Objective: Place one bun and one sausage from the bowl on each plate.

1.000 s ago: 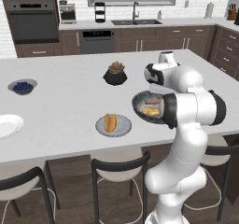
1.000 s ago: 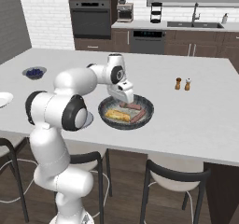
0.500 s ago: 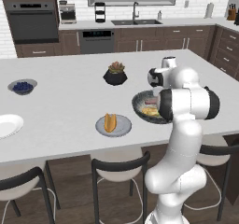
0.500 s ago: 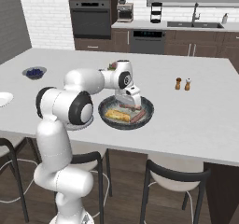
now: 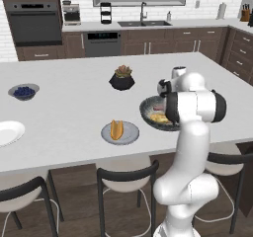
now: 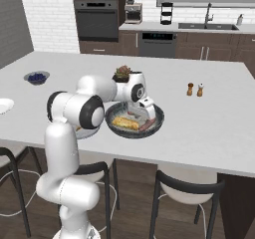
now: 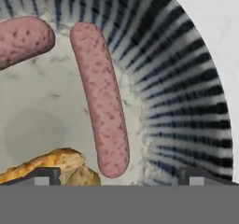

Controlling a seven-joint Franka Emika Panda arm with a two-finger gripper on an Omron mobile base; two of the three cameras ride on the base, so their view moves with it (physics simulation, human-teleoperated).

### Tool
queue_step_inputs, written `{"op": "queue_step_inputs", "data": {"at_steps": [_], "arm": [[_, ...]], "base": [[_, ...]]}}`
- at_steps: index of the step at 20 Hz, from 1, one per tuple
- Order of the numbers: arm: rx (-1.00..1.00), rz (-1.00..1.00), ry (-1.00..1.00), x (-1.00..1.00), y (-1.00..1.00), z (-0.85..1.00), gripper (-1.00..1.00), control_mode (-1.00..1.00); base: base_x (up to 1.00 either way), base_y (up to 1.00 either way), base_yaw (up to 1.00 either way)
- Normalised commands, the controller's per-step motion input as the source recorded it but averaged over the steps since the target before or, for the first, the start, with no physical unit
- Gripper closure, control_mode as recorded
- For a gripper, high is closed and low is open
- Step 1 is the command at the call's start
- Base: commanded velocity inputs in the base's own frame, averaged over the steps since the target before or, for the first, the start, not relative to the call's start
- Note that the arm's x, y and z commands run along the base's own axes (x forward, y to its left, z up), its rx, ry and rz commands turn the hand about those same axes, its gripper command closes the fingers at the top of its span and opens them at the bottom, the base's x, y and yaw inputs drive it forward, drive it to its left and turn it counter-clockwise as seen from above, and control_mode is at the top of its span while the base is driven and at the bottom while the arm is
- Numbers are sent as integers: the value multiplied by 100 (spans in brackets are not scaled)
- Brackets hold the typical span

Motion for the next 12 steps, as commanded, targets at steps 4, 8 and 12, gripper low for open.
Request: {"op": "queue_step_inputs", "data": {"at_steps": [4,8,12], "arm": [[0,0,0,33,-9,-20,-100,-100],[0,0,0,11,-15,-36,-100,-100],[-1,0,0,4,-9,-34,-100,-100]], "base": [[0,0,0],[0,0,0],[0,0,0]]}}
